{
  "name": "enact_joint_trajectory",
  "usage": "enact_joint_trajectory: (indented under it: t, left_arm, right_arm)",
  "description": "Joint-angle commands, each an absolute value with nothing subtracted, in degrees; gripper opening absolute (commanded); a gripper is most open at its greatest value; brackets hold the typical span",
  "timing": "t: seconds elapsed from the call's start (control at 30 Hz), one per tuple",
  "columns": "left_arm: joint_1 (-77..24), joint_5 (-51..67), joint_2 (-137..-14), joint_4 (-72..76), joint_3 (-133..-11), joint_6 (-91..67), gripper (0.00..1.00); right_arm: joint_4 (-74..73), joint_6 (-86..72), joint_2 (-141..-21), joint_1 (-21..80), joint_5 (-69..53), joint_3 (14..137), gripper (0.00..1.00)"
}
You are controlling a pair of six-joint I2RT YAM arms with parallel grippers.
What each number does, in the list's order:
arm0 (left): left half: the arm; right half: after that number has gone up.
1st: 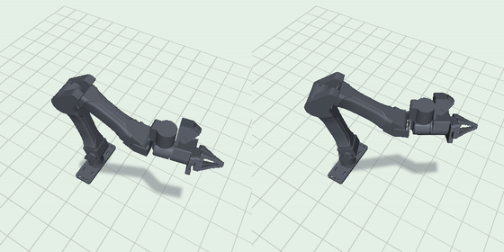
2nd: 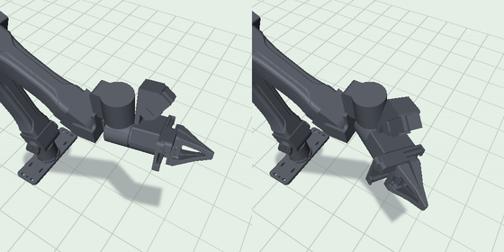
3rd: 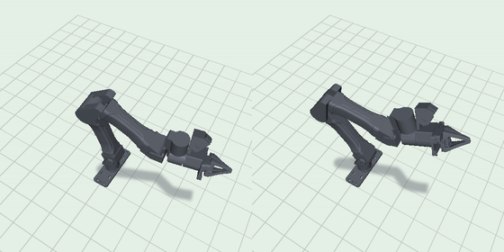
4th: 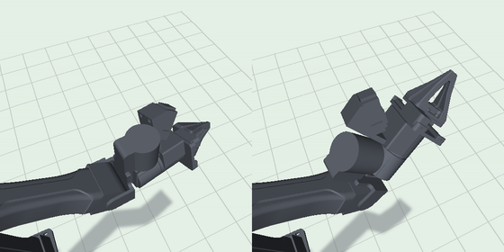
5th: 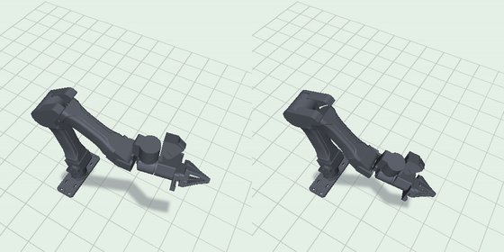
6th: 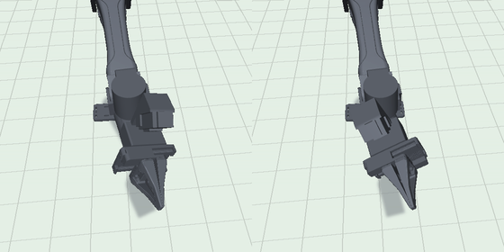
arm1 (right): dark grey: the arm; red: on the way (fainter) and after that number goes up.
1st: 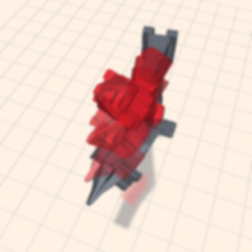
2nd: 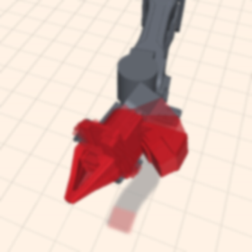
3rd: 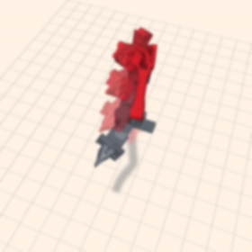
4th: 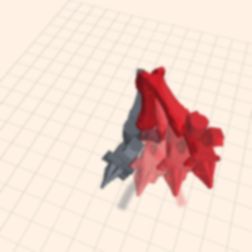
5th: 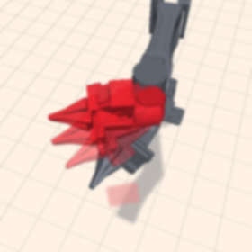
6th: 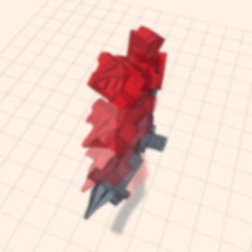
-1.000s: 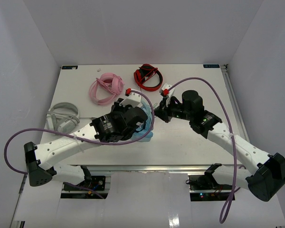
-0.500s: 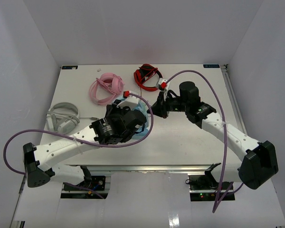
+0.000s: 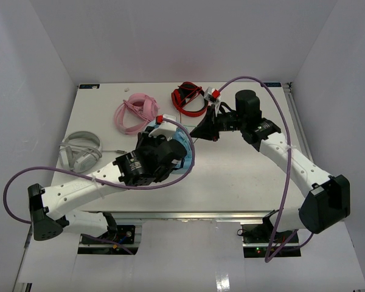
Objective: Wrap the headphones
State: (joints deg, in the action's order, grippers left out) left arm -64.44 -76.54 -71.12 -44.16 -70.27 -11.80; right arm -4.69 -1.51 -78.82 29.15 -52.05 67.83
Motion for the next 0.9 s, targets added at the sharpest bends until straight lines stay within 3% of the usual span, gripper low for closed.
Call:
enact_joint_trajectory:
  t: [0.0,0.3,0.47,0.57,0.87]
  left_arm:
    - [-62.48,-89.04,-72.82,-53.42,-73.20,-14.91,0.00]
    - [-61.96,-89.03,-74.02,-54.46,-74.27,-17.32,0.00]
    - [-61.83,-88.21,-74.73,-51.13,-74.78,-17.56,0.00]
    - [-61.35,-80.64,-75.03,-51.29,-76.85,-20.16,0.00]
    - [-58.42,-61.68,-75.96,-54.51,-86.47,-30.78,0.00]
  right_arm:
    - [-4.69,-4.22,-78.08,29.09,-64.77,71.65,0.08]
    - [4.78,-11.22,-78.08,29.09,-72.64,71.19,0.11]
    - [27.06,-27.75,-76.27,29.13,-76.18,64.09,0.13]
    - [38.90,-38.07,-75.71,29.61,-75.90,59.96,0.13]
    - [20.76,-27.64,-71.44,34.11,-63.00,60.19,0.15]
